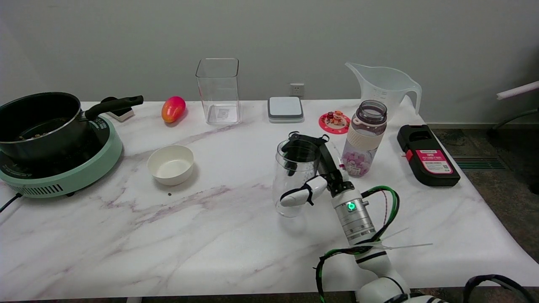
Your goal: Place the cup on the table.
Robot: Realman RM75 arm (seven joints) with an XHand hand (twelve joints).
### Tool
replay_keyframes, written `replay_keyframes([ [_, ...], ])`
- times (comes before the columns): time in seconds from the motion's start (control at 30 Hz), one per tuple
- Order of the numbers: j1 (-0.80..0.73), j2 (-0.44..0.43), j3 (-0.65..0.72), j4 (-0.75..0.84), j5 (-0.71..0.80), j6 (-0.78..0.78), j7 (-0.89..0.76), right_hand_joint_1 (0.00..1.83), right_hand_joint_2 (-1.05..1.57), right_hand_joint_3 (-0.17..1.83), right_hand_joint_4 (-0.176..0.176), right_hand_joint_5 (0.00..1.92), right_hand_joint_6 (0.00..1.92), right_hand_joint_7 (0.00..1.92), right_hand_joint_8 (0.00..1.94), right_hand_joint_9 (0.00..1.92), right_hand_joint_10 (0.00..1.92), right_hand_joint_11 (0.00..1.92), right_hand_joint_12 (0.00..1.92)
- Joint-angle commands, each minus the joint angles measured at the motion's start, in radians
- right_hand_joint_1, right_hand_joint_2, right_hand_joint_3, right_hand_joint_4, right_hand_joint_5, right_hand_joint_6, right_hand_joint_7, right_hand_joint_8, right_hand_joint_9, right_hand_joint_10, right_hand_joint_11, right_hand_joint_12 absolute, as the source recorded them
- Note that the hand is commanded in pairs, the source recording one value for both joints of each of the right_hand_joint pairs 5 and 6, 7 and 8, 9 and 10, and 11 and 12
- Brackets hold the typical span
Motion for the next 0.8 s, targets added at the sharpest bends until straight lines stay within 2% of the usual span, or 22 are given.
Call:
replay_keyframes([
  [0.03,0.257,-0.158,-0.01,-0.487,-0.197,0.173,0.164,1.13,1.57,0.27,0.0,1.9,1.9,1.74,1.74,1.71,1.71,1.59,1.59],
  [0.2,0.308,-0.163,-0.009,-0.589,-0.235,0.239,0.14,1.13,1.57,0.28,0.0,1.9,1.9,1.73,1.73,1.72,1.72,1.59,1.59],
  [0.57,0.307,-0.154,-0.009,-0.6,-0.258,0.333,-0.045,1.13,1.57,0.27,0.0,1.92,1.92,1.76,1.76,1.74,1.74,1.63,1.63],
  [0.8,0.282,-0.155,-0.011,-0.602,-0.259,0.337,-0.052,1.13,1.57,0.27,0.0,1.92,1.92,1.77,1.77,1.74,1.74,1.64,1.64],
])
